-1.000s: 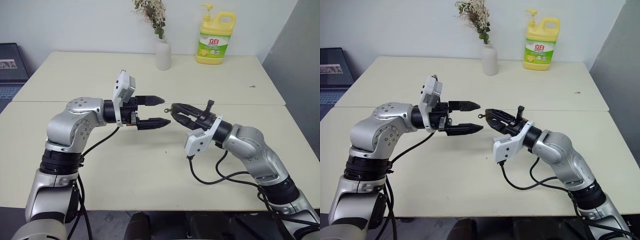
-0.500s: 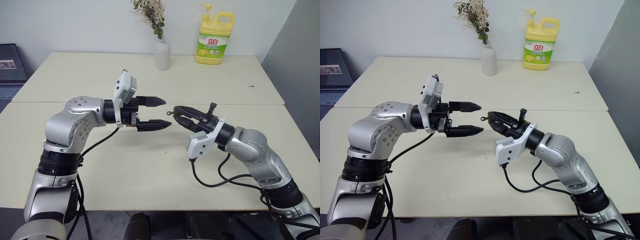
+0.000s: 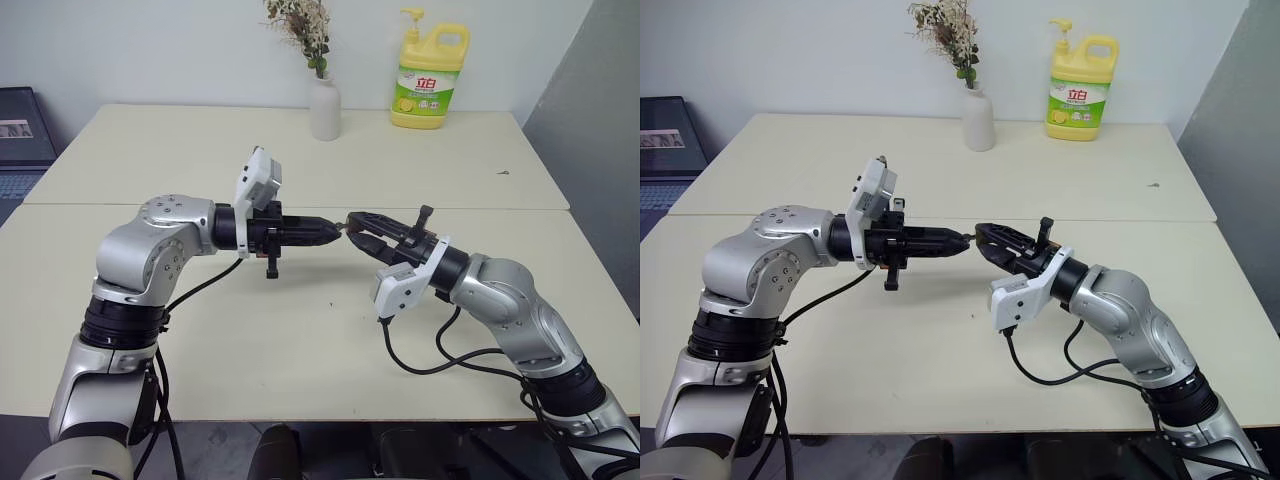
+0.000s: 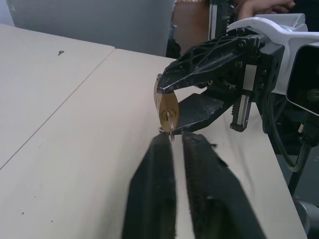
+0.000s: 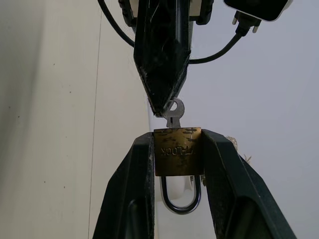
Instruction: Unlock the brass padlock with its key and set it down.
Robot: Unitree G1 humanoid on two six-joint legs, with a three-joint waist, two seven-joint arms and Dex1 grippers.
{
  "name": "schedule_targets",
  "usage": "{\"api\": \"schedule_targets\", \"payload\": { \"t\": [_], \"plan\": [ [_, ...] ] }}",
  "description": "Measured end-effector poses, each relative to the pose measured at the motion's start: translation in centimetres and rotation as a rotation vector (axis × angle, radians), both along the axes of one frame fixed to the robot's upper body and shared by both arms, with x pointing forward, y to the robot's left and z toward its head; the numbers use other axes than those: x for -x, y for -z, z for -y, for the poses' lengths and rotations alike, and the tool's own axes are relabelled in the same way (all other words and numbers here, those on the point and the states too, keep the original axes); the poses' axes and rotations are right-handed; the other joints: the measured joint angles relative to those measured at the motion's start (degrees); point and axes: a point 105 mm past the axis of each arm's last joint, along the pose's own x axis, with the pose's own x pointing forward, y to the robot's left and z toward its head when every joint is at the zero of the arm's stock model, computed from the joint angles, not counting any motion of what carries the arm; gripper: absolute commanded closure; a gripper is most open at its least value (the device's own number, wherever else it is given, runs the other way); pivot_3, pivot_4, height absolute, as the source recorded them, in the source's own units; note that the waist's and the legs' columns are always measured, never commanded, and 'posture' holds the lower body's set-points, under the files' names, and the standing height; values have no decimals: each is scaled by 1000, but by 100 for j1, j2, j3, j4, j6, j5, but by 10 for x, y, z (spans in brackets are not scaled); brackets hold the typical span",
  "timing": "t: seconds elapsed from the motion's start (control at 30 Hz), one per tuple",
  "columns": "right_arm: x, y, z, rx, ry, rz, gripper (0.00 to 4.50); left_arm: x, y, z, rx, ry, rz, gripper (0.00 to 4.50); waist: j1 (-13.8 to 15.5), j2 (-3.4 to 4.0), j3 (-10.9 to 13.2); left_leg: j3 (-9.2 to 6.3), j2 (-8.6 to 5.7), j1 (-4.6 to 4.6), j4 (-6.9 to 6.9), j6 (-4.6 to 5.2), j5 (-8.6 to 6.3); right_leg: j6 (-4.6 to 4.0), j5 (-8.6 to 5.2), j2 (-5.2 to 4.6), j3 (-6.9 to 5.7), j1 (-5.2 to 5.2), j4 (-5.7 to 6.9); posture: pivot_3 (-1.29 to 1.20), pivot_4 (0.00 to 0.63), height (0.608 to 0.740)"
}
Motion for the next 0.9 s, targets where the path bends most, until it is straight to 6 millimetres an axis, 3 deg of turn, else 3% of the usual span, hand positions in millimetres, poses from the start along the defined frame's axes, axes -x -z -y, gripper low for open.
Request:
{"api": "schedule_targets", "payload": {
  "t": [0.43, 0.53, 0.67, 0.9],
  "plan": [
    [-1, -1, 2, -1, 8, -4, 3564, -2, 0, 5, 15, -12, -11, 4500, -1, 0, 0, 0, 0, 0, 0, 0, 0, 0, 0, 0, 0, 0, 0, 0, 150, 740],
    [-1, 0, 1, 5, 6, -12, 3564, -3, 2, 5, 17, -26, -43, 3917, -1, 0, 0, -1, 0, 0, 0, 0, 0, 0, 0, 0, -1, 0, 0, 0, 150, 740],
    [-1, 1, 1, 5, 4, -16, 3564, -4, 3, 5, 15, -36, -46, 2754, -1, 0, 0, -1, 0, 0, 0, 0, 0, 0, 0, 0, 0, 0, 0, 0, 150, 740],
    [-1, 1, 1, 3, 1, -22, 3564, -2, 3, 5, 21, -23, -72, 2716, 0, 0, 0, -1, 0, 0, 0, 0, 0, 0, 0, 0, 0, 0, 0, 0, 150, 740]
  ]
}}
